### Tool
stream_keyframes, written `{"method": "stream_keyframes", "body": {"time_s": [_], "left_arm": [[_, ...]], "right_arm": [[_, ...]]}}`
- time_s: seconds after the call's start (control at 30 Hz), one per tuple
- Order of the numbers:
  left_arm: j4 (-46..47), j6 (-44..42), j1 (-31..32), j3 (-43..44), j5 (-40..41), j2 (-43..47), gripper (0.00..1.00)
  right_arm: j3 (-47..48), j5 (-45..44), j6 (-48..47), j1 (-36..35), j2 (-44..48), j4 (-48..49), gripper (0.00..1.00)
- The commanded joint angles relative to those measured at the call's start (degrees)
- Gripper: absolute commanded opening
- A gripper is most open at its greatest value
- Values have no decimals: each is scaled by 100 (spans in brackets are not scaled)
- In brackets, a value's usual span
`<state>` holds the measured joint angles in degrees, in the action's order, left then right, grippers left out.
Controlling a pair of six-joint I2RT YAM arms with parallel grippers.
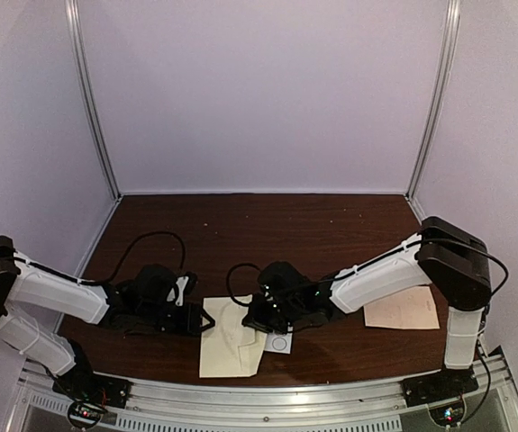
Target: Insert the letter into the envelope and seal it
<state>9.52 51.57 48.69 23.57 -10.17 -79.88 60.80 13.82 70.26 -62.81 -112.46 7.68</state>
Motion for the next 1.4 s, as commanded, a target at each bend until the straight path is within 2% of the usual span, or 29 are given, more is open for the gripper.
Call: {"method": "stream_keyframes", "body": {"time_s": [0.0, 0.13, 0.37, 0.7, 0.87, 1.0, 1.37], "left_arm": [[-183, 118, -26, -178, -143, -7, 45], [-208, 153, -26, -183, -87, 89, 45], [-517, 298, -27, -205, 282, 635, 45], [-654, 572, -26, -202, 516, 1270, 49], [-487, 575, -26, -134, 448, 1084, 53], [-226, 625, -72, -100, 388, 849, 55], [61, 580, -166, 148, 289, 175, 46]], "right_arm": [[283, -10, -315, 14, -173, -282, 0], [475, -101, -548, 14, -203, -625, 1], [646, -662, -1014, 14, 182, -1473, 23], [1006, -1479, -1539, 7, 615, -2700, 41], [949, -1632, -1699, 5, 787, -2792, 40], [874, -1425, -1778, 5, 753, -2530, 31], [898, -1112, -1804, 1, 299, -2325, 29]]}}
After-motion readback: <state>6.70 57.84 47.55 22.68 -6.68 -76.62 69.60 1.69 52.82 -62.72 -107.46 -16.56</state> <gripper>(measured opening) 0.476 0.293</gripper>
